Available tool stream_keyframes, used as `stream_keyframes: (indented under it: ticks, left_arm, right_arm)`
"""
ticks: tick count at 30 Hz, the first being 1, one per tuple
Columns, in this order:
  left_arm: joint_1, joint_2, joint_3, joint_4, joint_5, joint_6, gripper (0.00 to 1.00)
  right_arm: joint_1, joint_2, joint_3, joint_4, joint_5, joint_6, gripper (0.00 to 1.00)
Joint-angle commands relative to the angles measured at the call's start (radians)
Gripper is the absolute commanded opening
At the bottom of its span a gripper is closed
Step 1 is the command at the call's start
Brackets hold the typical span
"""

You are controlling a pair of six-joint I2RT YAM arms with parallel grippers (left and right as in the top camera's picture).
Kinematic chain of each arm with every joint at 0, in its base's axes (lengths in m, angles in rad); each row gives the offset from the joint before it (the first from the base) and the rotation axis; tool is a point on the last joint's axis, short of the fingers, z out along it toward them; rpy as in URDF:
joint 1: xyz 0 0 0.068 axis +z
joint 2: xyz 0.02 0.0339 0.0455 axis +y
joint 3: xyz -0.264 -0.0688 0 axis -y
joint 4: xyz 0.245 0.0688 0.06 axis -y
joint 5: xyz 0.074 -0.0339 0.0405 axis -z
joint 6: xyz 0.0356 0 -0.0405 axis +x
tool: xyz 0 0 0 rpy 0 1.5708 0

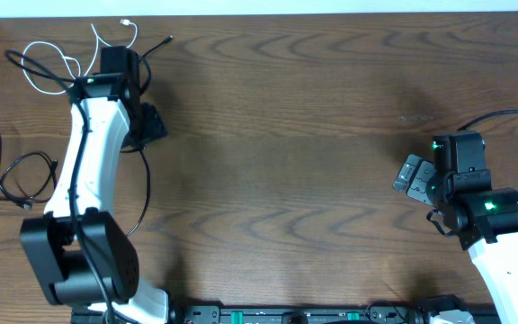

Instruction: Untangle cables

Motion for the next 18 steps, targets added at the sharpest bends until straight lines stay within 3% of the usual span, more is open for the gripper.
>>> stream_keyframes:
  ticks: [1,6,13,18]
  left_arm:
    - [0.001,0.007,0.011,0.061,0.172,-0.002,0.78]
    - [0.002,0.059,-0.026,0.201,0.171,-0.035,0.78]
    - [0.010,0.155,-0.033,0.299,0.001,-0.246,0.78]
    - [0.054,0.196,-0.033,0.349,-0.022,-0.347,0.78]
  right_arm:
    - [-0.006,-0.006,0.002,-0.001,0.009,0.011,0.99]
    - [-0.006,-0.006,0.002,-0.001,0.009,0.011,0.99]
    - [-0.006,-0.006,0.002,-0.001,0.009,0.011,0.99]
    - [-0.006,-0.006,0.002,-0.001,0.009,0.011,0.99]
